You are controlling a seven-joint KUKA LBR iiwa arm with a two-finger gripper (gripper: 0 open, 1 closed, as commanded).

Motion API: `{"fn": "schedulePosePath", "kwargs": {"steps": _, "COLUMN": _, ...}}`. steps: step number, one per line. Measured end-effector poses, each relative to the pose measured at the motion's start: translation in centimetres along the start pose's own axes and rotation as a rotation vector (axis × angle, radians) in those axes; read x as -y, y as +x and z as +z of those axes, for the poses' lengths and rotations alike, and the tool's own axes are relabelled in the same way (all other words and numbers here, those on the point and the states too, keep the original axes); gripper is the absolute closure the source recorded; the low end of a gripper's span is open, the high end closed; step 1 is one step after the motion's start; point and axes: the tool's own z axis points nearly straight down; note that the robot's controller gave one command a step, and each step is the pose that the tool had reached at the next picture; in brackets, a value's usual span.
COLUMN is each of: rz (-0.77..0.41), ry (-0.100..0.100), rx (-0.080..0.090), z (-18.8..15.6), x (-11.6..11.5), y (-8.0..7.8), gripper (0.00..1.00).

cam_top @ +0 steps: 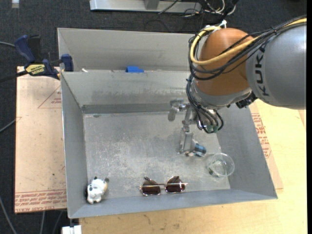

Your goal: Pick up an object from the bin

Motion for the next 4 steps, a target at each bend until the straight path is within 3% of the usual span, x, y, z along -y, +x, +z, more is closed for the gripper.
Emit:
{"fn": "schedulePosePath", "kwargs": {"steps": 1, "rz": 0.001, "ry": 0.000, "rx": 0.008, "z": -0.5, "x": 0.0, "y": -0.1, "gripper": 0.00}}
{"fn": "schedulePosePath", "kwargs": {"steps": 2, "rz": -0.072, "ry": 0.000, "rx": 0.011, "z": 4.1, "x": 6.3, "y": 0.1, "gripper": 0.00}}
{"fn": "schedulePosePath", "kwargs": {"steps": 3, "rz": -0.026, "ry": 0.000, "rx": 0.004, "z": 5.7, "x": 10.9, "y": 4.1, "gripper": 0.00}}
{"fn": "schedulePosePath", "kwargs": {"steps": 4, "rz": -0.005, "ry": 0.000, "rx": 0.012, "z": 7.4, "x": 11.3, "y": 0.9, "gripper": 0.00}}
